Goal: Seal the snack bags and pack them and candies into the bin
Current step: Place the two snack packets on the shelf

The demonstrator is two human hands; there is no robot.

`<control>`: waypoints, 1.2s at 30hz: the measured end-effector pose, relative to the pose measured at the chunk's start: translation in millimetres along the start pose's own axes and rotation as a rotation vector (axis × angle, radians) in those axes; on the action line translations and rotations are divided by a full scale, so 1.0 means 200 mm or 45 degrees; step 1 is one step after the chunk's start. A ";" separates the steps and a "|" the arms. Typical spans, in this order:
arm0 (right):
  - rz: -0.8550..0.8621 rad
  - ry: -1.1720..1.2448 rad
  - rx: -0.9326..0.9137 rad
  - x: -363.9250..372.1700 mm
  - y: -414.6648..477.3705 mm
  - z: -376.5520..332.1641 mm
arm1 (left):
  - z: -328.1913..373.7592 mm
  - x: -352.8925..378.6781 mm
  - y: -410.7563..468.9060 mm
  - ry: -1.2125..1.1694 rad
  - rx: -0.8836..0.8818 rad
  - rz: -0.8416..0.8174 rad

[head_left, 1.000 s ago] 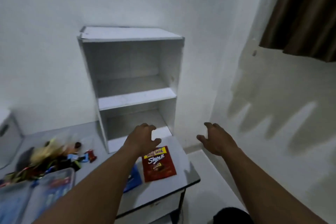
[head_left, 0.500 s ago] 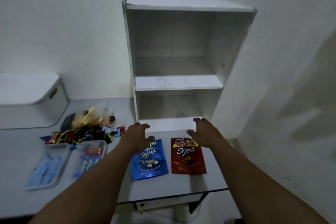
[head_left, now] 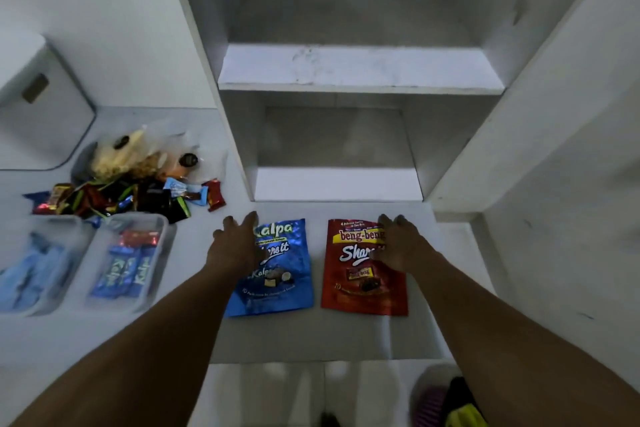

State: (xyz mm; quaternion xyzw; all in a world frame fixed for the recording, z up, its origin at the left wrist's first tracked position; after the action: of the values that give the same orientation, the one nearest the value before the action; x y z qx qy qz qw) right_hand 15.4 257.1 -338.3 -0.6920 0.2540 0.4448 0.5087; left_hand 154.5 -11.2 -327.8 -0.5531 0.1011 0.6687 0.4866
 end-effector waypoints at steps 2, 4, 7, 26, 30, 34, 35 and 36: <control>-0.019 -0.022 -0.009 0.02 0.04 0.01 | -0.02 0.03 0.03 0.011 -0.066 -0.020; 0.017 -0.025 -0.020 0.01 0.07 0.02 | -0.04 0.05 0.06 -0.009 -0.087 -0.008; -0.016 -0.050 -0.042 0.00 0.11 0.03 | -0.04 0.06 0.09 -0.140 -0.154 -0.020; 0.103 0.080 -0.202 0.02 0.18 0.09 | -0.03 -0.06 0.11 -0.235 0.125 0.016; 0.127 0.049 -0.184 0.05 0.16 0.08 | -0.03 -0.07 0.09 -0.273 0.184 0.018; 0.152 0.036 -0.192 0.03 0.16 0.06 | -0.02 -0.08 0.09 -0.309 0.190 0.007; 0.154 0.055 -0.200 0.01 0.15 0.06 | -0.01 -0.09 0.09 -0.335 0.192 0.014; 0.158 0.077 -0.216 -0.01 0.14 0.06 | 0.00 -0.10 0.08 -0.351 0.198 0.018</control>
State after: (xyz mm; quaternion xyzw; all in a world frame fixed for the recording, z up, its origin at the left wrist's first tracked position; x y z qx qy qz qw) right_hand -12.8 258.0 -352.1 -0.7286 0.2729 0.4743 0.4120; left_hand 140.5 -30.8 -318.5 -0.4157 0.0888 0.7319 0.5326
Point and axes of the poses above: each hand's wrist, its own y-axis towards the middle knuckle, its own x-axis out of the palm, z = x × y, the point moved 1 cm from there along y, towards the middle knuckle, and after that the axes turned 9 degrees about -y, right-handed, at the moved point
